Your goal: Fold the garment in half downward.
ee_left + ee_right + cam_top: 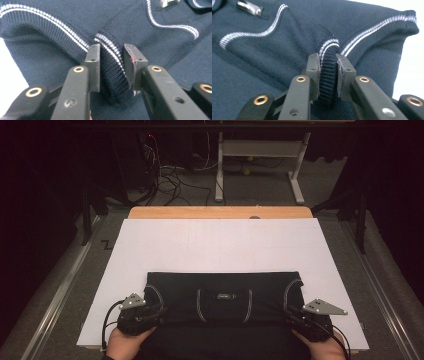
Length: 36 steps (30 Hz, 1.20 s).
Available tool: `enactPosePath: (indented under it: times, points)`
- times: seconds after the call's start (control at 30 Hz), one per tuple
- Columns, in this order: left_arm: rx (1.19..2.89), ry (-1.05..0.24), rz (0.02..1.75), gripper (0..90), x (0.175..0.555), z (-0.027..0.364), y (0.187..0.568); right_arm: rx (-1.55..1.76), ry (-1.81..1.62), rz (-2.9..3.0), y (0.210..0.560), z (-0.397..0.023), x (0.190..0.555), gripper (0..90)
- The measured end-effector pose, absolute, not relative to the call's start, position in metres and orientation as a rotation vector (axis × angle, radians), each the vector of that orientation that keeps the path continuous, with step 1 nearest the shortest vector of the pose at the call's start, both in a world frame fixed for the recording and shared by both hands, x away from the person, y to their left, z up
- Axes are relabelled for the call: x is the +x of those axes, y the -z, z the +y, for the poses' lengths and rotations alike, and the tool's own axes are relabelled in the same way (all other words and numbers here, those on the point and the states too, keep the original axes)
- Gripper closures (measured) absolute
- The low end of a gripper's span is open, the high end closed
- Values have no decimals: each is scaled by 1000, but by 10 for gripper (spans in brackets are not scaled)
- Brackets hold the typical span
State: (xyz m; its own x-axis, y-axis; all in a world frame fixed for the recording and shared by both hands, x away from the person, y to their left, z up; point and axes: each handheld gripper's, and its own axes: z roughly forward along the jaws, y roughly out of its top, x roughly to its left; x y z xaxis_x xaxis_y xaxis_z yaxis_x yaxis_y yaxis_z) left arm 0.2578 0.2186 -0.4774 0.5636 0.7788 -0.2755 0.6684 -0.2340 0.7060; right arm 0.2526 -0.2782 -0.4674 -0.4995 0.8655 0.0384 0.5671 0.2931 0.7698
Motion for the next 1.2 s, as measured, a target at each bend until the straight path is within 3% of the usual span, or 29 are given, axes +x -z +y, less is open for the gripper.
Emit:
enactPosePath:
  times: [0.13, 0.23, 0.33, 0.57, 0.83, 1.0, 1.2]
  points:
    - [1954, -162, 1142, 570, 258, 220, 480, 1308, -1060, 2182, 469, -279, 255, 711]
    - [1935, -184, 1135, 423, 257, 222, 476, 1304, -1085, 2174, 467, -281, 254, 614]
    - [1882, -245, 1147, 337, 255, 230, 467, 1305, -1156, 2126, 459, -286, 250, 567]
    - [1816, -341, 1260, 295, 273, 252, 463, 1318, -1152, 2010, 452, -297, 258, 503]
    - [1800, -266, 1360, 217, 313, 261, 470, 1408, -1096, 1954, 455, -307, 295, 429]
    - [1823, -270, 1395, 217, 331, 251, 475, 1475, -1048, 1945, 456, -305, 327, 335]
    - [1868, -289, 1442, 240, 339, 240, 481, 1562, -923, 1984, 464, -292, 349, 295]
